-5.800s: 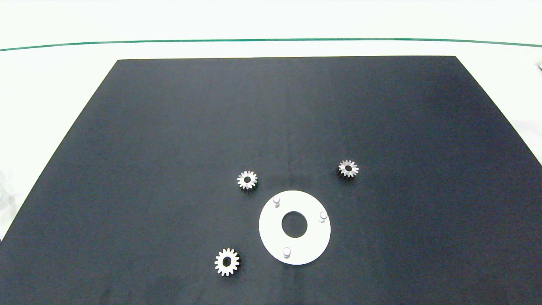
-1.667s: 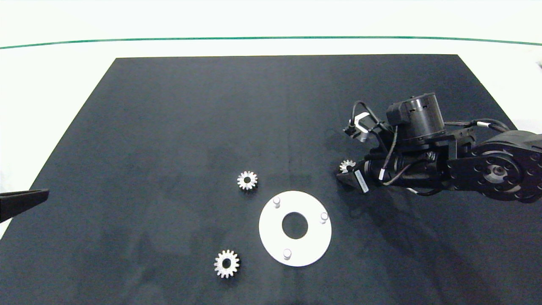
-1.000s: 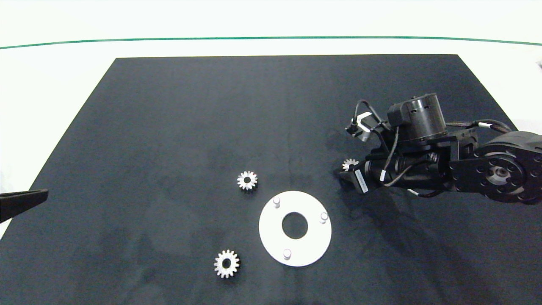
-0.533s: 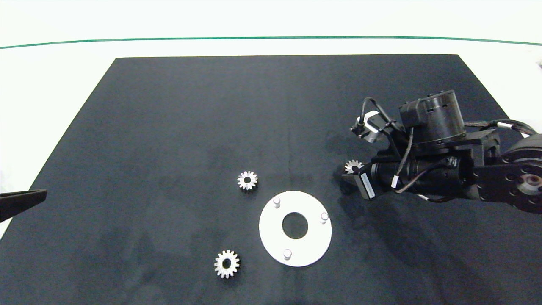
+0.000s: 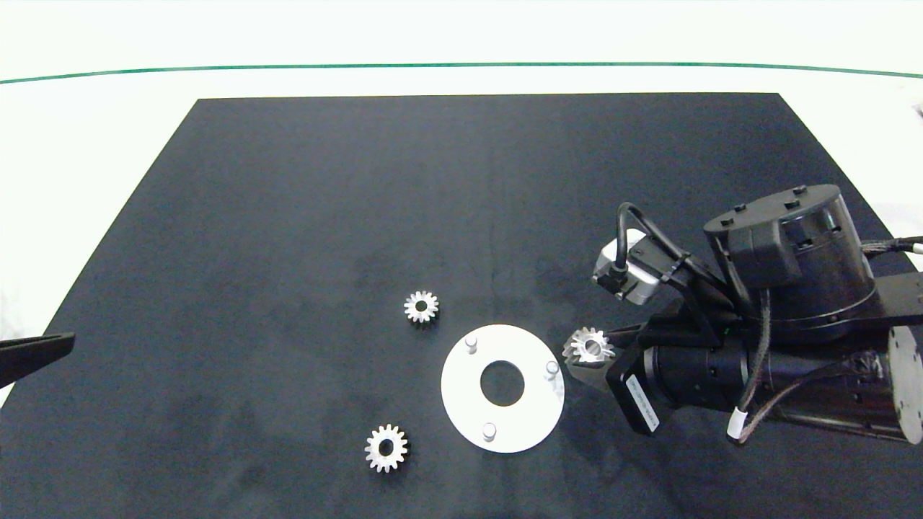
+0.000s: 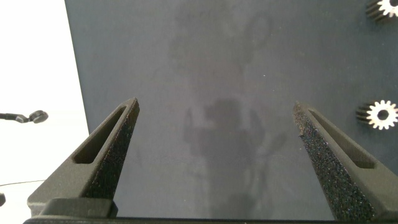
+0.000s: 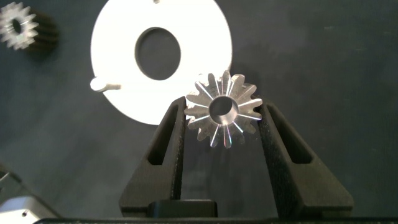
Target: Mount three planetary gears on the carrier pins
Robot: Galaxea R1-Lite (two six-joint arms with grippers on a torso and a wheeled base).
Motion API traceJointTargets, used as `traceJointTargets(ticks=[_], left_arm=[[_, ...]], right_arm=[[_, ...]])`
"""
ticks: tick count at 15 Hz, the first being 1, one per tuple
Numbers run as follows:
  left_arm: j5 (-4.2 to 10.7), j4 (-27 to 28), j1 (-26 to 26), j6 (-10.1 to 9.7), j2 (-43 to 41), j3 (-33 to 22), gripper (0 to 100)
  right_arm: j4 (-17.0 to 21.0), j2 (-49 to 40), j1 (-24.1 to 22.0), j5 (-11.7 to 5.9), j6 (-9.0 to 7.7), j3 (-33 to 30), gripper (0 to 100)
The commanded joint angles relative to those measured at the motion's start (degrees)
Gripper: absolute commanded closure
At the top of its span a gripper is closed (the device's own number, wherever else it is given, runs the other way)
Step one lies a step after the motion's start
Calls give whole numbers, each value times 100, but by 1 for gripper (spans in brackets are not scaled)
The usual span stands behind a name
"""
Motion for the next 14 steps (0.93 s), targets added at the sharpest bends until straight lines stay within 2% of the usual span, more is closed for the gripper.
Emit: traceJointTargets(ticks=[1,3,7,14], left_arm=[[-3,19,3,-1,-13,7,0],[-3,19,3,-1,-13,7,0],[-3,19,11,26,-13,7,0],[6,19,11,34,-40,16,0]], right_arm=[[-11,58,101,23,12,26,72],[-46,181,101,32,12,9,72],[-477,515,101,-30,4,-18,72],[-442,577,101,-56,-23,-26,72]])
